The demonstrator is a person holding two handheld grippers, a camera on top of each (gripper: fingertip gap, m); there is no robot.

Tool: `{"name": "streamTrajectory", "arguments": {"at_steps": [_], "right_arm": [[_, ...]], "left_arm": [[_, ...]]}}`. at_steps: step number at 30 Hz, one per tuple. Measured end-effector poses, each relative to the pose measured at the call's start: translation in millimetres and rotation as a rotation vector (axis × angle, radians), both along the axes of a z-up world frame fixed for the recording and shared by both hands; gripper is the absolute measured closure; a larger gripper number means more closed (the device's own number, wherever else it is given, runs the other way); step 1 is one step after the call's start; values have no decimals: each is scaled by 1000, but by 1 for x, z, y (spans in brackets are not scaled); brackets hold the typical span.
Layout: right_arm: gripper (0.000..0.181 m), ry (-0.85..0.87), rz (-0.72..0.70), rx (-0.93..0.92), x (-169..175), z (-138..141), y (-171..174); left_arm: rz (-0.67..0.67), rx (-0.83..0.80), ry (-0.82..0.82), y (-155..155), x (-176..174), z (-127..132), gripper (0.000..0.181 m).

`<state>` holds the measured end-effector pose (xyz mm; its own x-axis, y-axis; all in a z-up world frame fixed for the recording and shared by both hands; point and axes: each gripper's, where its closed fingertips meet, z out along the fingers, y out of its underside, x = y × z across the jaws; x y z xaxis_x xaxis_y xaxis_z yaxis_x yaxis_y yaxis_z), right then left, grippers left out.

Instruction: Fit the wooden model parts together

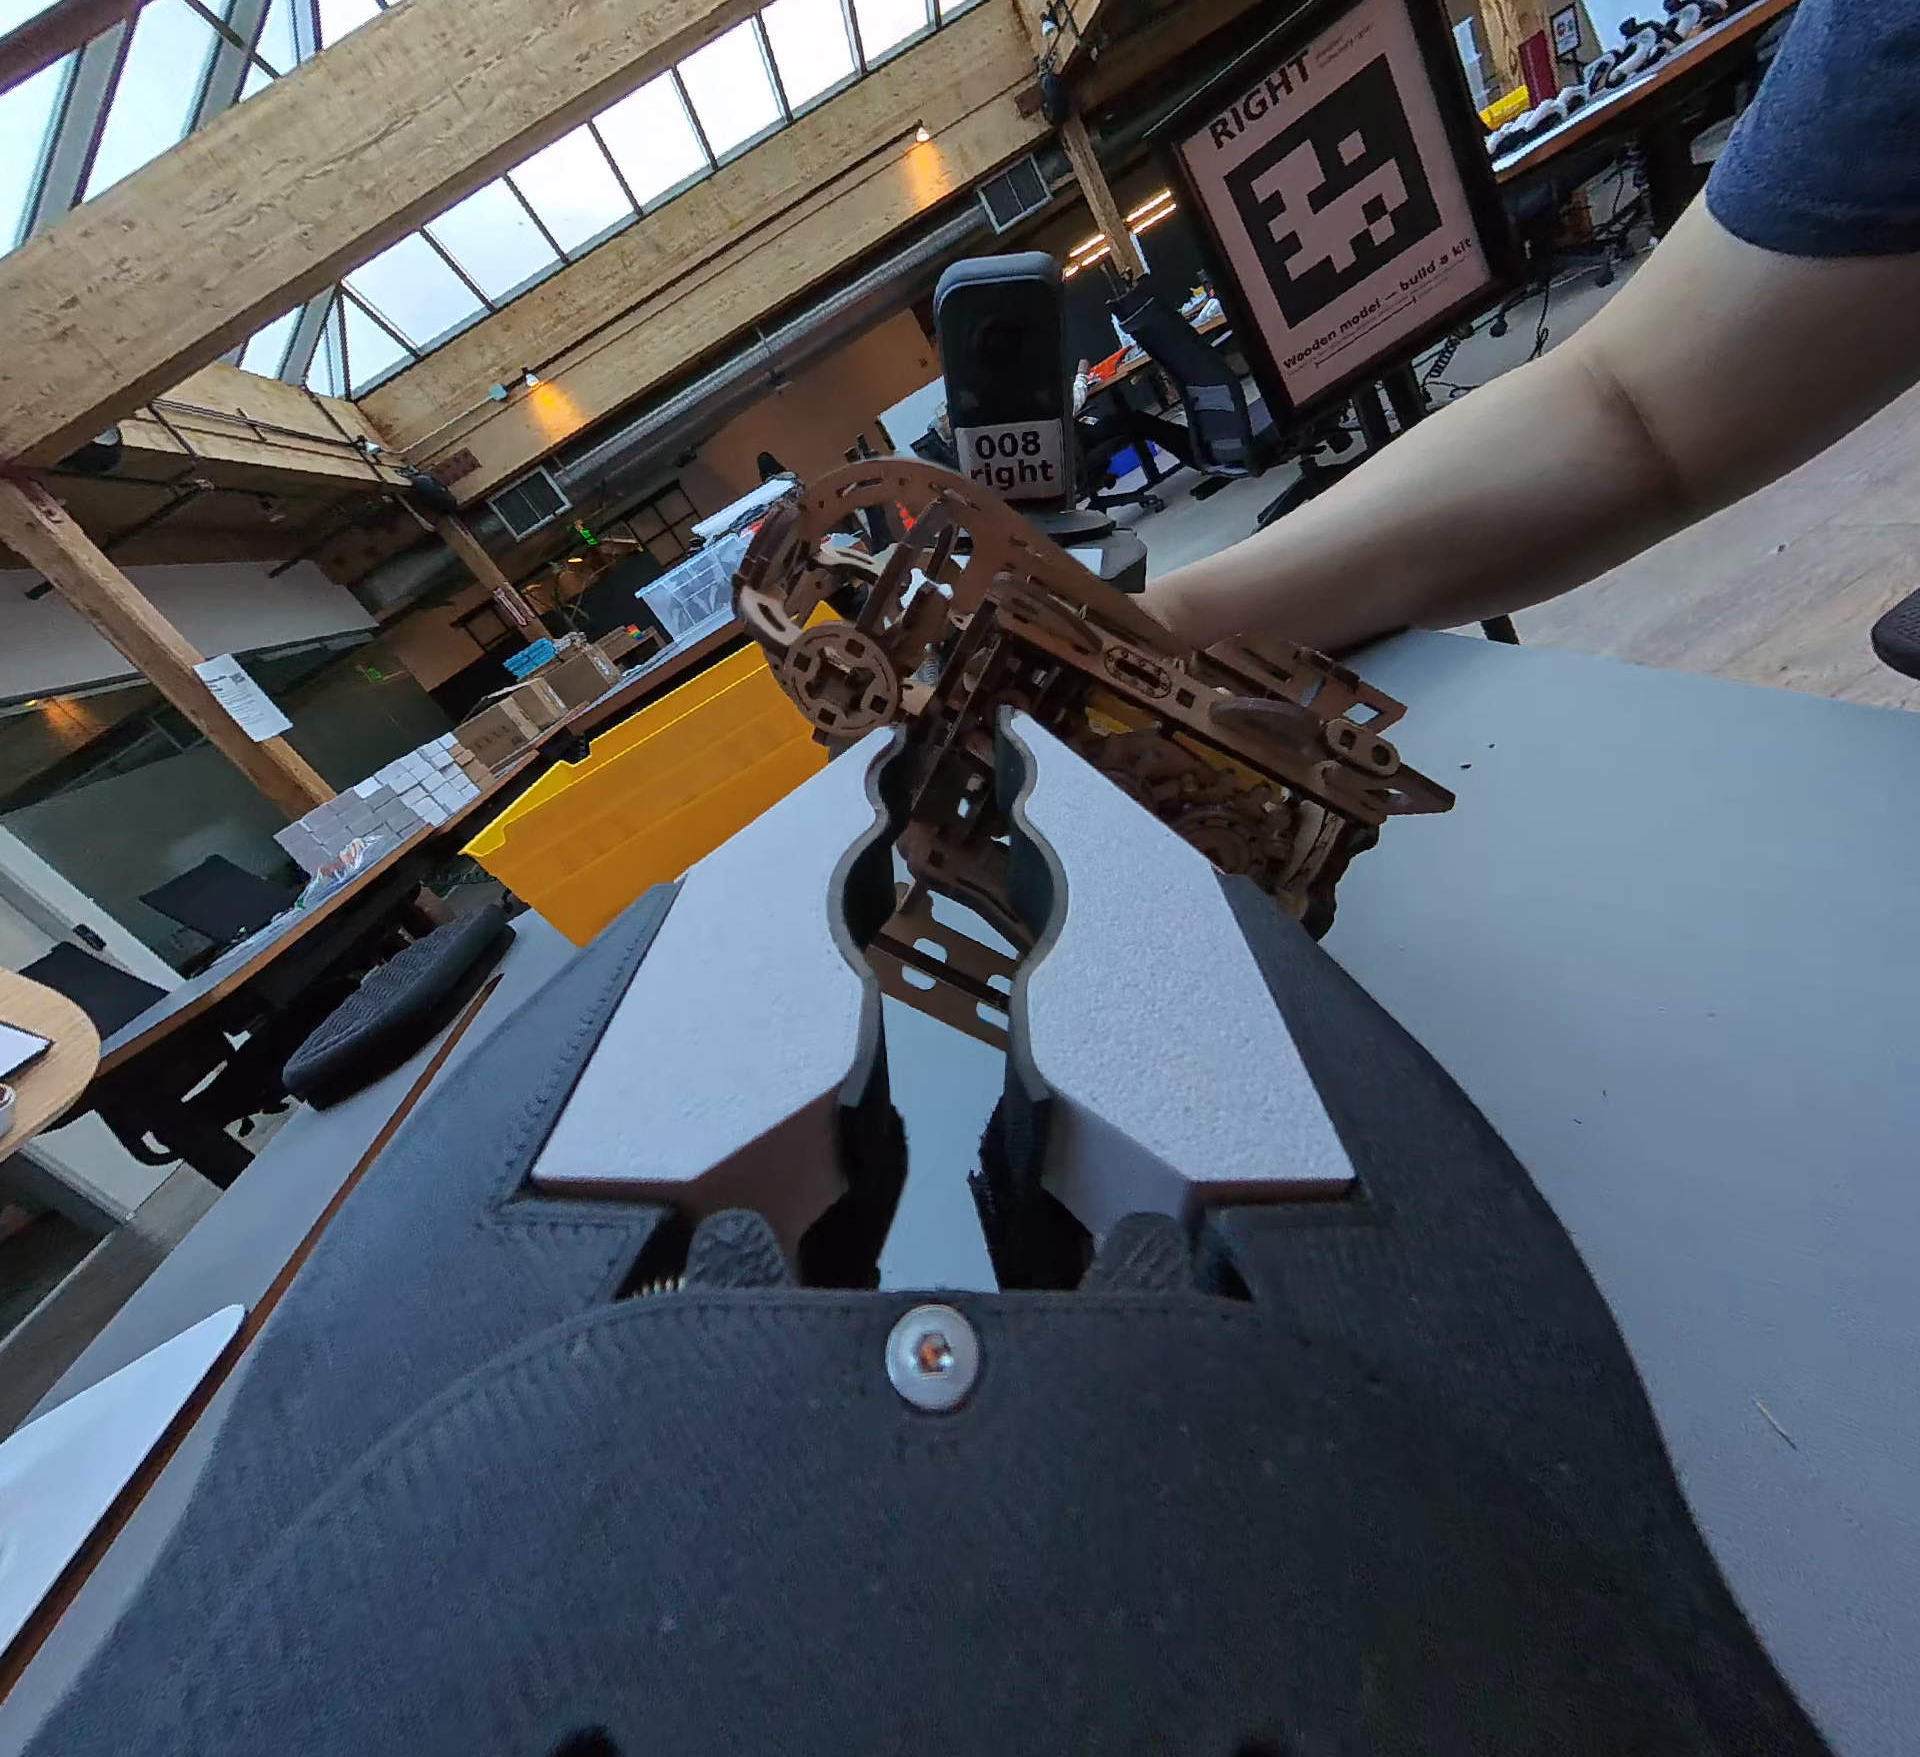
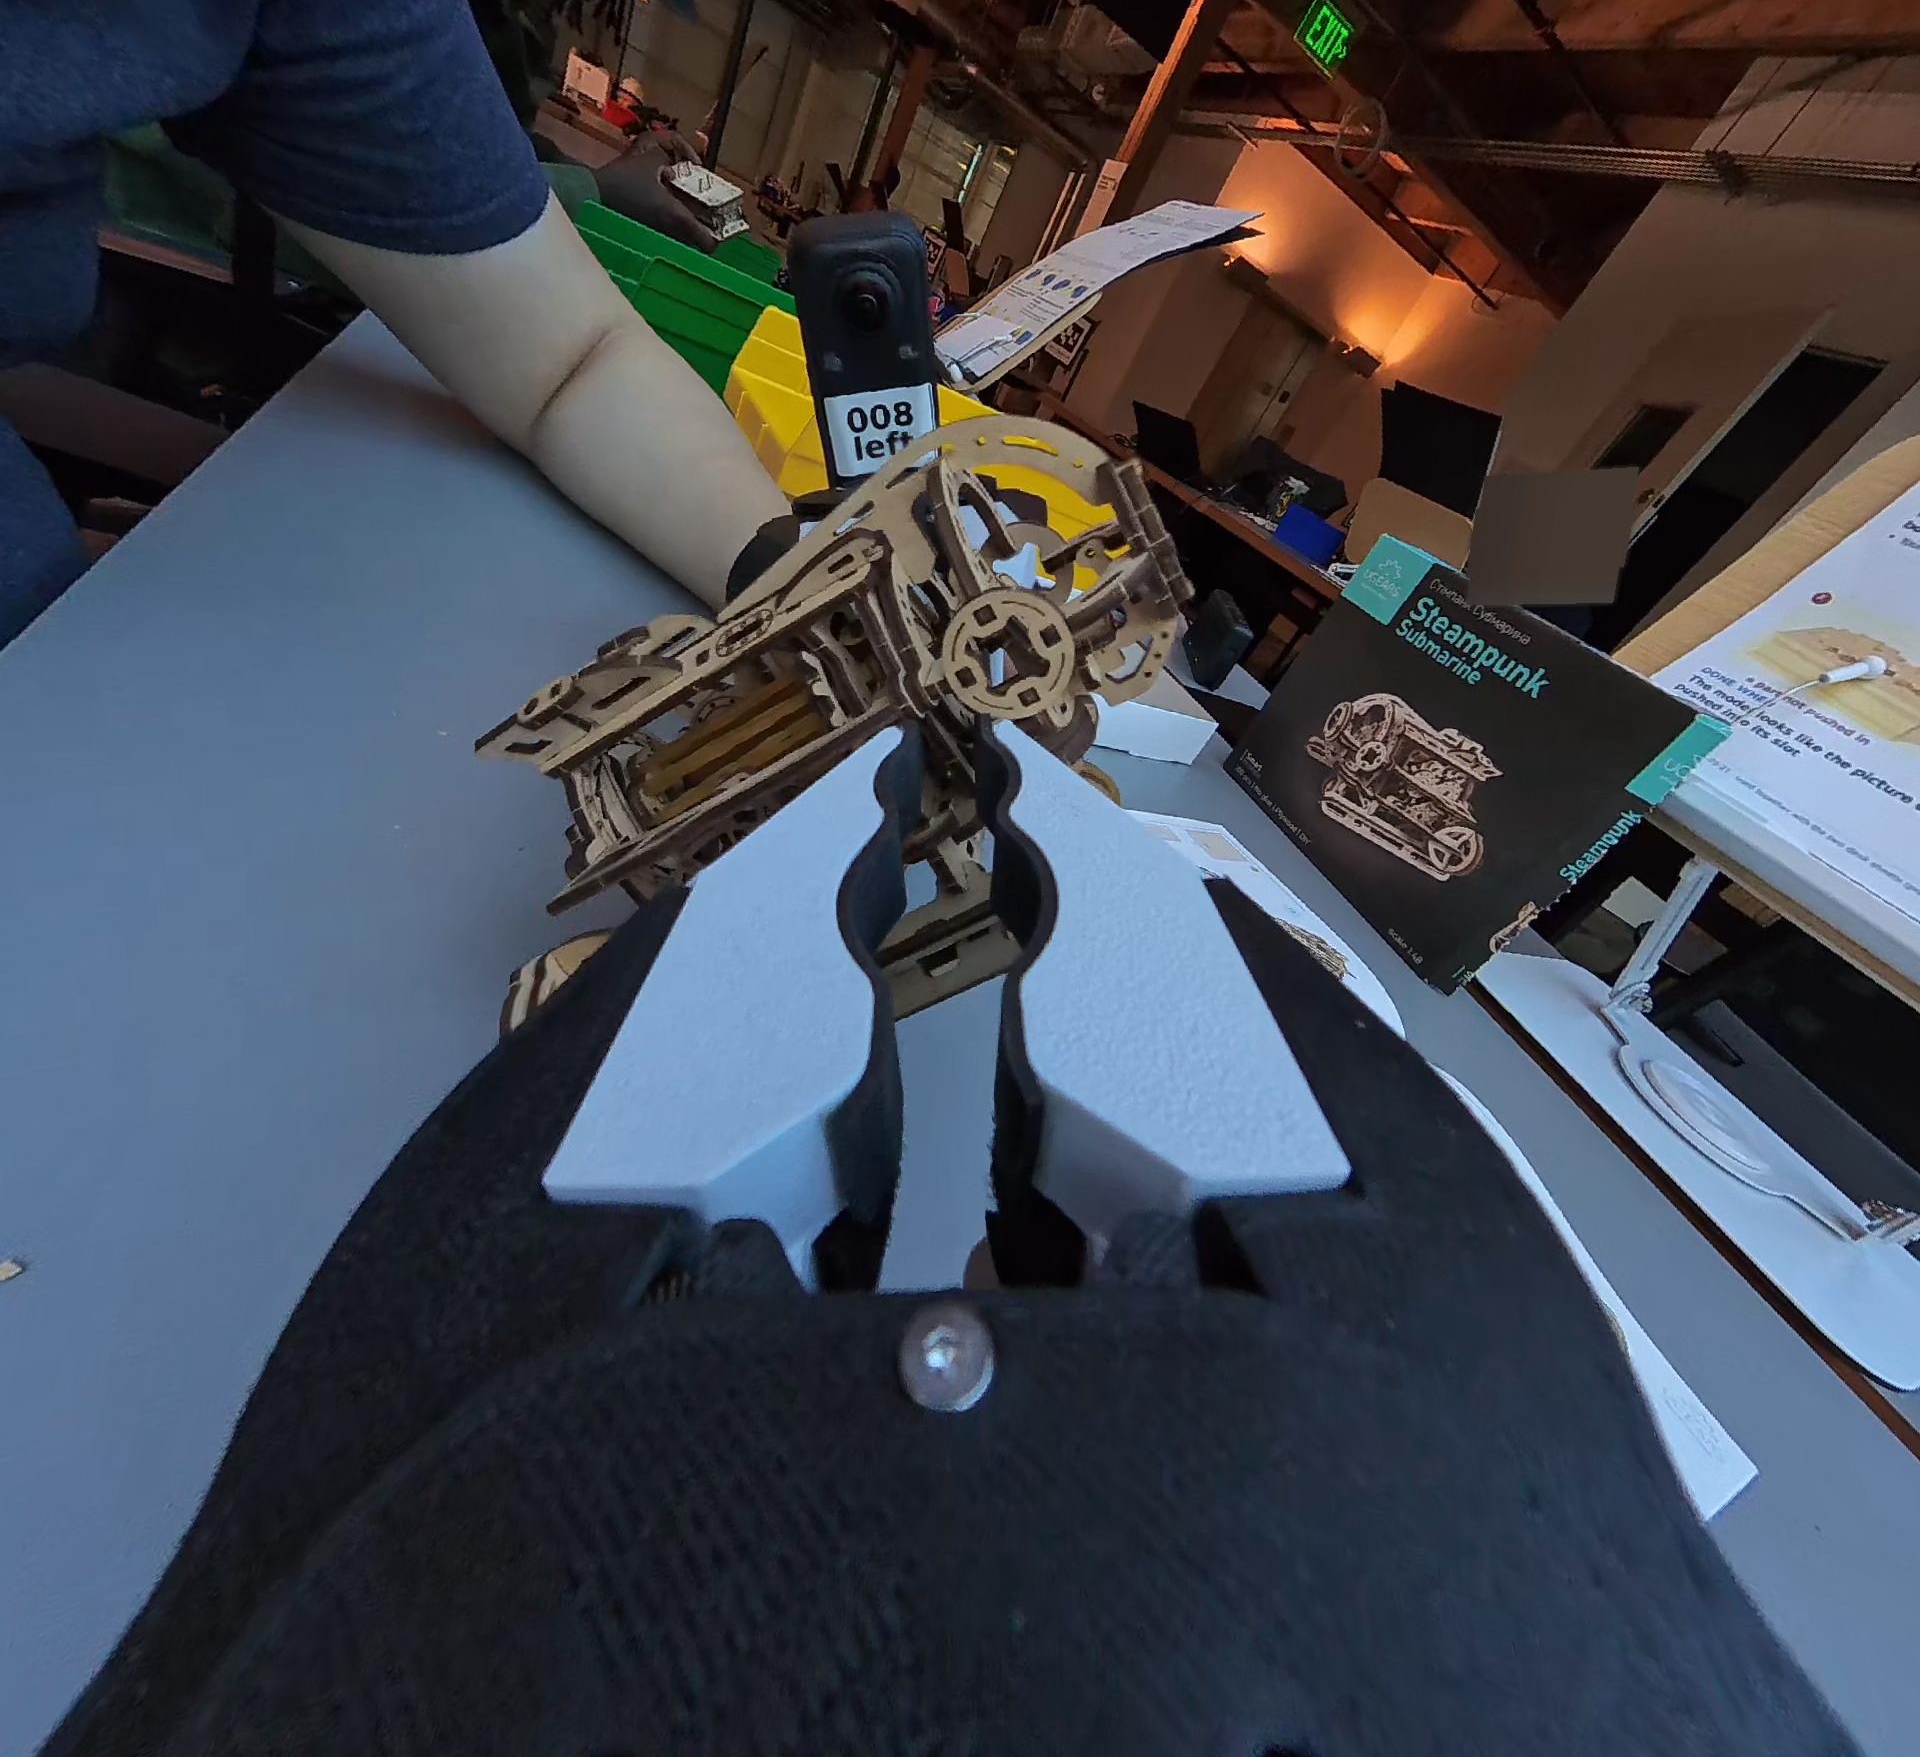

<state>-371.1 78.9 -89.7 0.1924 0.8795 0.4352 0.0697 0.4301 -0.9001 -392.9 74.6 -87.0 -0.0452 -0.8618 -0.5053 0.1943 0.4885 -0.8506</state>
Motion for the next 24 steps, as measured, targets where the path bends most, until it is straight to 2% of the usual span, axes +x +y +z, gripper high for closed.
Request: {"name": "streamTrajectory", "arguments": {"at_steps": [4, 5, 6, 9, 18, 21, 24], "right_arm": [[173, -2, -3, 5, 0, 0, -1], [173, -4, -4, 8, 0, 0, -1], [173, -11, -2, 8, 0, 0, -2], [173, -11, -2, 11, -1, 0, -2], [173, -12, 7, -16, -1, -1, 1], [173, -18, 6, -19, -1, -2, 2], [173, -22, 3, -14, -1, -2, 2]], "left_arm": [[57, 3, -12, 5, -1, 0, 164], [88, 8, -24, 9, -1, 2, 151], [130, 9, -44, 14, -2, 7, 130], [132, 4, -3, 19, -3, 10, 122], [93, 383, 133, 10, 0, 17, 123], [83, 405, 185, 13, 3, 17, 119], [62, 389, 241, 16, 6, 12, 122]]}}
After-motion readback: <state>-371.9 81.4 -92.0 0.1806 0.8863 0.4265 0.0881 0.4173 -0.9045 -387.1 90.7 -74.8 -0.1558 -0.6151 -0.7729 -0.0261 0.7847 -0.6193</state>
